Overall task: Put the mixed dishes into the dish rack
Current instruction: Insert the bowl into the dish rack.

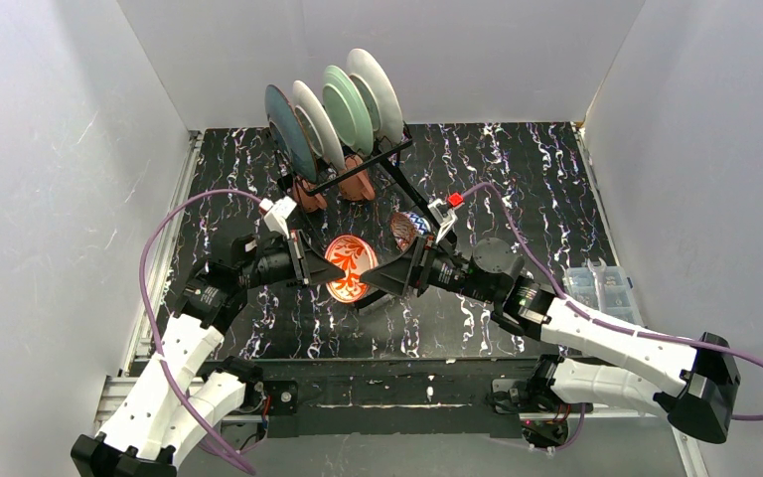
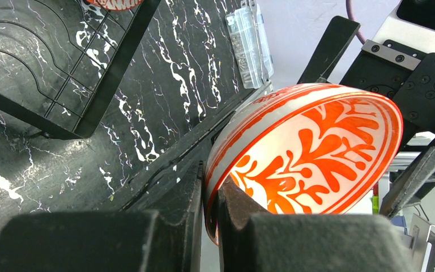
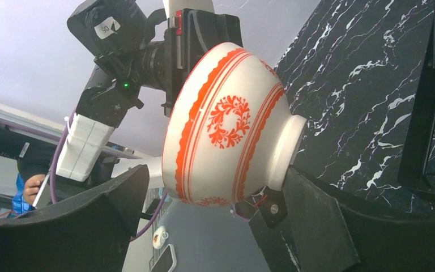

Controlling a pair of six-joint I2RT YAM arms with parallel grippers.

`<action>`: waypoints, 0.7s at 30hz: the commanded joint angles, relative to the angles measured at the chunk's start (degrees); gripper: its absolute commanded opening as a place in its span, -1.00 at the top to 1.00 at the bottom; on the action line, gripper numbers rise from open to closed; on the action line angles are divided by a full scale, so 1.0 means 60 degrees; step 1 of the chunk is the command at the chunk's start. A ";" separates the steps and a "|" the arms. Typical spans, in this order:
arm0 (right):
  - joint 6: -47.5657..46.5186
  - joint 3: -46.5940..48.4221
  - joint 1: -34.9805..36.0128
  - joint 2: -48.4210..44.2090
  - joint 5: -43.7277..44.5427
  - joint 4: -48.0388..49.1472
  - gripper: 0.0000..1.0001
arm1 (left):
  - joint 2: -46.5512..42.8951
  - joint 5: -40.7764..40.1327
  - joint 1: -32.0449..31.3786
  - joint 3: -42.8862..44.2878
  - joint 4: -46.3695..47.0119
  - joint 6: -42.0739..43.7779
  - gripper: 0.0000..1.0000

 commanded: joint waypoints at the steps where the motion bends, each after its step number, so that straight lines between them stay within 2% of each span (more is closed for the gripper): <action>1: 0.0005 0.0609 0.0135 -0.0164 0.0269 0.1063 -0.85 | -0.0062 -0.0253 0.0042 0.0298 -0.0298 0.0313 1.00; 7: 0.0291 0.0346 0.0172 -0.0160 0.0368 0.1543 -0.73 | -0.0047 -0.0049 0.0040 0.0163 -0.0019 0.0073 1.00; 17: 0.0414 0.0181 0.0214 -0.0219 0.0352 0.1894 -0.72 | 0.0026 0.0172 0.0046 0.0086 0.0263 -0.0188 1.00; 21: 0.0409 0.0114 0.0230 -0.0249 0.0431 0.1948 -0.55 | 0.0066 0.0251 0.0035 0.0100 0.0330 -0.0287 1.00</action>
